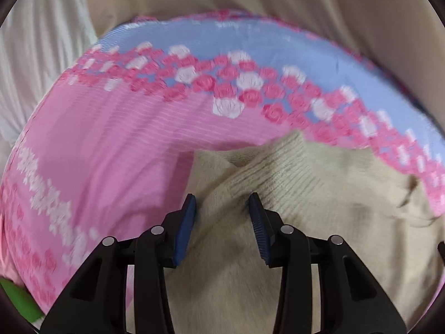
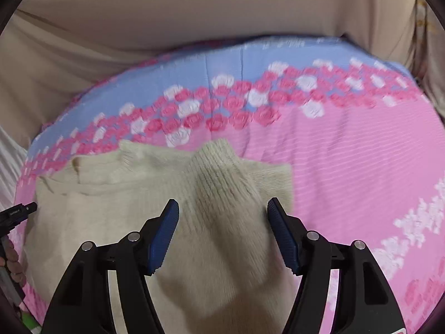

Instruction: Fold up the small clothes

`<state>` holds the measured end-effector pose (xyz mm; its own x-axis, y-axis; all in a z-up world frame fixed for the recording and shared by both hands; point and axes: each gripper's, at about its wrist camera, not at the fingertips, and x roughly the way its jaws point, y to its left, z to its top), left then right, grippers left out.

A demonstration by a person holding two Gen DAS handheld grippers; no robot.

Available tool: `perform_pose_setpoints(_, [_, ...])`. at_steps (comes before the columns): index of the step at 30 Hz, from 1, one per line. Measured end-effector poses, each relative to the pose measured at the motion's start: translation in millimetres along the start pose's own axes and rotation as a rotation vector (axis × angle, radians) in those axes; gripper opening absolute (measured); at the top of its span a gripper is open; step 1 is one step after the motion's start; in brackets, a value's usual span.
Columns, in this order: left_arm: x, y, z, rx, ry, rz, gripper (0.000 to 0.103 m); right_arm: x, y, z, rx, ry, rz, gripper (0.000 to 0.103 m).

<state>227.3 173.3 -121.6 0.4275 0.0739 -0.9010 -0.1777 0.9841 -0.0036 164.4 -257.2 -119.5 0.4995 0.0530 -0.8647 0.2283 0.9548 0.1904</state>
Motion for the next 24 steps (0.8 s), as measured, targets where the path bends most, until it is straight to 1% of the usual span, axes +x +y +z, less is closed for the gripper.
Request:
perform_pose_setpoints(1, [1,-1,2,0.014,-0.011,-0.008,0.014,1,0,2,0.019,0.015,0.049,0.011])
perform_pose_setpoints(2, [-2,-2,5,0.029,-0.017,-0.022,0.006,-6,1,4,0.032,-0.007,0.064,0.011])
perform_pose_setpoints(3, [-10,-1,8,0.025,-0.035,-0.021,0.006,-21,3,8,0.031,-0.057,0.080,0.010])
perform_pose_setpoints(5, [-24,4,17,0.006,-0.093,-0.014,0.004,-46,6,16,0.028,-0.144,0.079,0.010])
perform_pose_setpoints(6, [-27,7,23,-0.011,-0.113,0.003,0.003,-49,4,20,0.036,-0.176,0.068,0.010])
perform_pose_setpoints(7, [-25,9,29,-0.027,-0.117,0.019,0.000,-43,3,22,0.037,-0.174,0.050,0.011])
perform_pose_setpoints(8, [-18,10,33,-0.035,-0.107,0.038,0.000,-28,0,24,0.026,-0.137,0.028,0.015])
perform_pose_setpoints(9, [-5,10,37,-0.036,-0.070,0.044,0.000,-1,-2,23,0.011,-0.048,-0.009,0.023])
perform_pose_setpoints(10, [8,12,39,-0.043,-0.021,0.027,0.000,16,-5,20,0.008,0.021,-0.041,0.024])
perform_pose_setpoints(11, [12,14,38,-0.054,0.002,0.025,0.000,14,-6,18,0.022,0.006,-0.036,0.024])
perform_pose_setpoints(12, [8,15,37,-0.057,-0.003,0.028,0.000,-1,-4,17,0.036,-0.040,-0.034,0.024])
perform_pose_setpoints(13, [-3,16,35,-0.049,-0.031,0.020,0.001,-21,1,15,0.032,-0.100,-0.049,0.027])
perform_pose_setpoints(14, [-14,15,33,-0.033,-0.062,0.016,0.002,-41,10,12,0.014,-0.152,-0.027,0.028])
perform_pose_setpoints(15, [-30,13,28,-0.010,-0.095,0.008,0.002,-53,21,9,-0.009,-0.168,0.019,0.027])
perform_pose_setpoints(17, [-47,7,18,0.024,-0.111,-0.023,0.002,-63,49,0,-0.070,-0.144,0.105,0.024])
perform_pose_setpoints(18, [-54,0,11,0.042,-0.107,-0.038,0.002,-57,73,-9,-0.129,-0.099,0.150,0.021])
perform_pose_setpoints(19, [-56,-5,6,0.052,-0.102,-0.045,0.004,-50,92,-16,-0.181,-0.069,0.170,0.017])
perform_pose_setpoints(21, [-57,-15,-9,0.067,-0.084,-0.043,0.004,-25,127,-28,-0.289,-0.014,0.178,0.017])
perform_pose_setpoints(22, [-56,-19,-14,0.067,-0.072,-0.040,0.004,-9,141,-35,-0.327,0.018,0.171,0.017])
perform_pose_setpoints(23, [-55,-22,-20,0.062,-0.051,-0.048,0.004,10,153,-40,-0.362,0.053,0.146,0.017])
perform_pose_setpoints(24, [-52,-21,-23,0.058,-0.034,-0.056,0.004,17,158,-41,-0.381,0.036,0.121,0.017])
